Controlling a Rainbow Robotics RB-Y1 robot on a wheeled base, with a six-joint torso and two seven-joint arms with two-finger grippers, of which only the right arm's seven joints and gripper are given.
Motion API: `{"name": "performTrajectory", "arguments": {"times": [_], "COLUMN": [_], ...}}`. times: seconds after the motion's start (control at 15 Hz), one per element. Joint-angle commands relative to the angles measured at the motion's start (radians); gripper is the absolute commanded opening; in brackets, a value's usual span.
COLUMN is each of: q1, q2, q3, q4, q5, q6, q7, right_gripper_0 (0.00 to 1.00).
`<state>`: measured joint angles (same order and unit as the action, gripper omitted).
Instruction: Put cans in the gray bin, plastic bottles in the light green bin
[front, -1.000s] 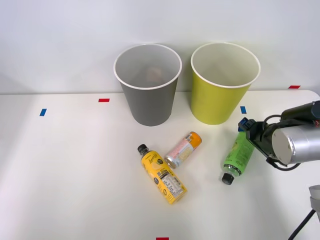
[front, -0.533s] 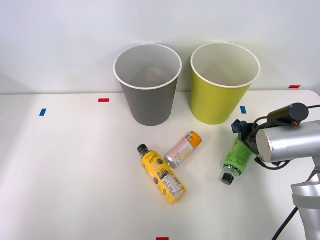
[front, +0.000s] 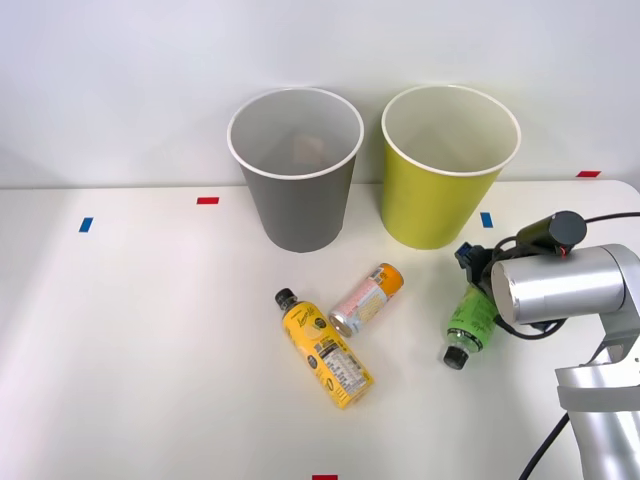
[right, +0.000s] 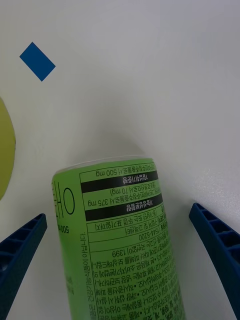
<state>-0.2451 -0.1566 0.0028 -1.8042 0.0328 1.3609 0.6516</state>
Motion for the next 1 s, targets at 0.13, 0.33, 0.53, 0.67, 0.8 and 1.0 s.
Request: {"name": "performTrajectory", "arguments": {"times": [0.13, 0.33, 0.53, 0.67, 0.8, 1.0], "q1": [0.000, 0.000, 0.000, 0.000, 0.001, 0.009], "q2": [0.022, 0.040, 0.051, 0.054, 0.054, 0.057], "q3": [0.000, 0.000, 0.000, 0.000, -0.029, -0.089], "q4": [0.000, -0.001, -0.017, -0.058, -0.141, -0.267], "q5": [0.053, 0.084, 0.088, 0.088, 0.078, 0.047], "q6": [0.001, 0.001, 0.001, 0.049, 0.176, 0.323], "q7": [0.028, 0.040, 0.046, 0.095, 0.258, 0.458], "right_gripper_0": [0.00, 0.00, 0.00, 0.00, 0.00, 0.00]}}
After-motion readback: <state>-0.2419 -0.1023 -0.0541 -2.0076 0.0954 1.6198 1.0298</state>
